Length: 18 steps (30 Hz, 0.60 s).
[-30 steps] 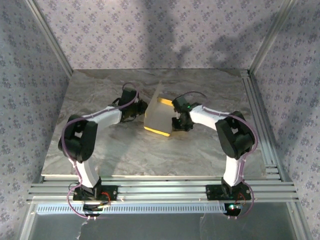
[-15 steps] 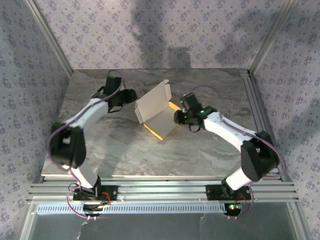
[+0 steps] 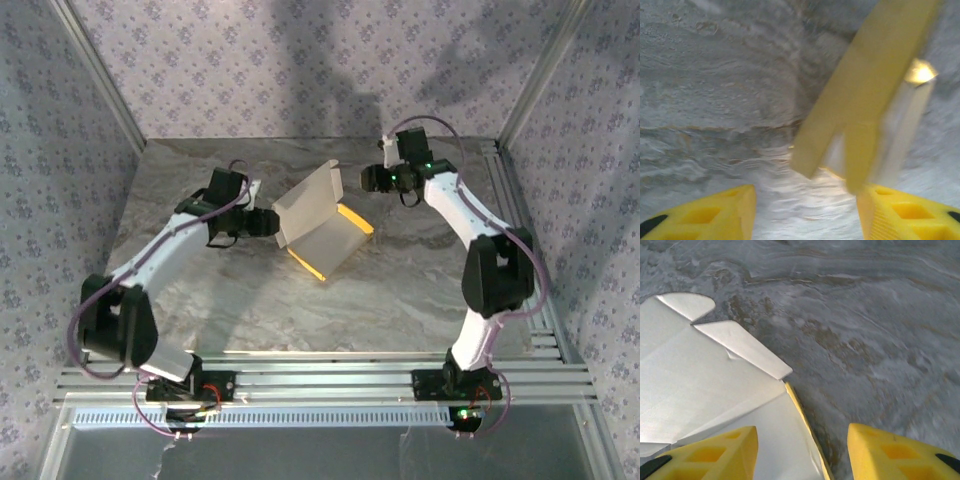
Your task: Fold the paper box
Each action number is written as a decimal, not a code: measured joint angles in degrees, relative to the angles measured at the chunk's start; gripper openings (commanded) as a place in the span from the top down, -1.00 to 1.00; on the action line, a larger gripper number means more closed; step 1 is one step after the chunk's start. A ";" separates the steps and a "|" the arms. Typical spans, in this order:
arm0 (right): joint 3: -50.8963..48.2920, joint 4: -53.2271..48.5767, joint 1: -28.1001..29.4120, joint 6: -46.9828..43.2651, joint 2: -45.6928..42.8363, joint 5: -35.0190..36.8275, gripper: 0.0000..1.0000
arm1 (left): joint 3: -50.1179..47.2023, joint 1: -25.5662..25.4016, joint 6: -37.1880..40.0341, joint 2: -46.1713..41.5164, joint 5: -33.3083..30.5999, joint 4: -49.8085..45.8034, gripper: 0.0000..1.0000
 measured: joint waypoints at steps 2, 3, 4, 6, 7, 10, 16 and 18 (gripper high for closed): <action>4.68 -1.99 -0.07 -3.15 4.17 -1.62 -0.04 | 0.50 0.42 3.54 2.47 1.09 -1.22 -0.17; 6.23 -2.95 -0.11 -4.20 5.77 -2.10 -0.04 | 0.48 0.37 4.63 2.93 1.62 -1.38 -0.17; 7.30 -3.76 -0.24 -5.14 7.15 -2.62 -0.03 | 0.44 0.26 5.70 3.19 1.99 -1.42 -0.17; 7.69 -5.09 -0.70 -6.27 8.55 -3.37 -0.03 | 0.44 0.04 7.19 3.26 2.05 -1.14 -0.15; 7.67 -5.90 -1.01 -6.58 8.87 -3.80 -0.03 | 0.44 -0.04 7.78 3.32 1.99 -0.79 -0.12; 7.67 -6.73 -1.95 -6.80 9.05 -4.94 -0.03 | 0.04 -0.42 9.20 3.82 2.29 1.14 0.02; 7.67 -6.88 -2.69 -6.99 9.01 -6.29 0.00 | 0.31 -2.43 11.13 6.95 2.34 3.80 0.50; 7.67 -6.97 -2.67 -7.15 8.98 -6.71 0.01 | 0.92 -2.58 11.52 7.72 2.19 4.00 0.62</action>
